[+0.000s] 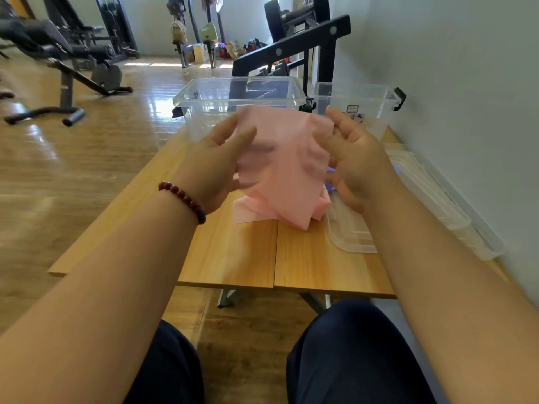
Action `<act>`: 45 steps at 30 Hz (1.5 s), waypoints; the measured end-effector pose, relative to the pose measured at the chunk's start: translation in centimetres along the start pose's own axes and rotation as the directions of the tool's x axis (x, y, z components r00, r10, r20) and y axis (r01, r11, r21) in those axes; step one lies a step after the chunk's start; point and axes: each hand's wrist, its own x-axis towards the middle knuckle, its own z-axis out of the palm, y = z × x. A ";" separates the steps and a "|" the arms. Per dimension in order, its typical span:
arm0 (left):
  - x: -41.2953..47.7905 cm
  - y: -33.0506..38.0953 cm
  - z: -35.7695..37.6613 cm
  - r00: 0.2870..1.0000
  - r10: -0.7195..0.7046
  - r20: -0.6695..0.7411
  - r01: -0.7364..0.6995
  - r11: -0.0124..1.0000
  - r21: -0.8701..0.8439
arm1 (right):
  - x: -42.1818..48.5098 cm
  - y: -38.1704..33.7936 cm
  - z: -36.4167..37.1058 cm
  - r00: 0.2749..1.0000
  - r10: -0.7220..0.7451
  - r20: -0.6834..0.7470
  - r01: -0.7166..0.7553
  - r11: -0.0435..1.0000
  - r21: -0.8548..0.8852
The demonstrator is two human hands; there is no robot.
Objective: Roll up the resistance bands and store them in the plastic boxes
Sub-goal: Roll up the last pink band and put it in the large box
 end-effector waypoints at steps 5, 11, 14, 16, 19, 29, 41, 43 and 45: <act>0.1 -0.1 -0.6 0.998 -0.009 0.068 -0.010 0.963 0.269 | 0.0 0.6 -1.1 0.998 -0.036 0.058 0.049 0.969 -0.241; -0.2 -0.2 -0.2 0.976 0.147 -0.163 -0.104 0.963 0.248 | -0.2 0.2 -0.7 0.988 -0.142 -0.053 0.125 0.961 -0.245; -0.5 0.5 0.2 0.948 0.257 -0.187 -0.216 0.953 0.212 | -0.3 -0.4 -0.3 0.981 -0.181 -0.074 0.160 0.960 -0.229; -0.3 1.1 -0.2 0.951 0.264 -0.160 -0.235 0.955 0.181 | -0.1 -1.0 -0.1 0.983 -0.175 -0.056 0.162 0.968 -0.193; 0.0 1.0 -0.9 0.980 0.189 -0.056 -0.178 0.971 0.156 | 0.4 -1.3 -0.2 0.992 -0.125 0.024 0.127 0.972 -0.198; -0.2 -4.8 -0.2 0.997 0.009 -0.076 0.032 0.854 0.519 | 0.1 3.0 -1.4 0.987 -0.062 -0.145 -0.090 0.538 -0.838; 0.0 -6.8 -0.7 0.997 -0.071 -0.041 0.078 0.665 0.743 | 1.2 5.2 -0.1 0.962 -0.024 0.273 0.274 0.052 -0.960; -0.2 -7.1 -0.9 0.991 -0.131 0.025 0.058 0.591 0.804 | 2.3 5.6 -0.5 0.988 -0.127 0.084 0.111 0.222 -0.969; -0.4 -7.5 -1.2 0.984 -0.157 0.083 0.011 0.520 0.854 | 3.3 5.5 -1.1 0.978 -0.184 -0.094 -0.044 0.258 -0.965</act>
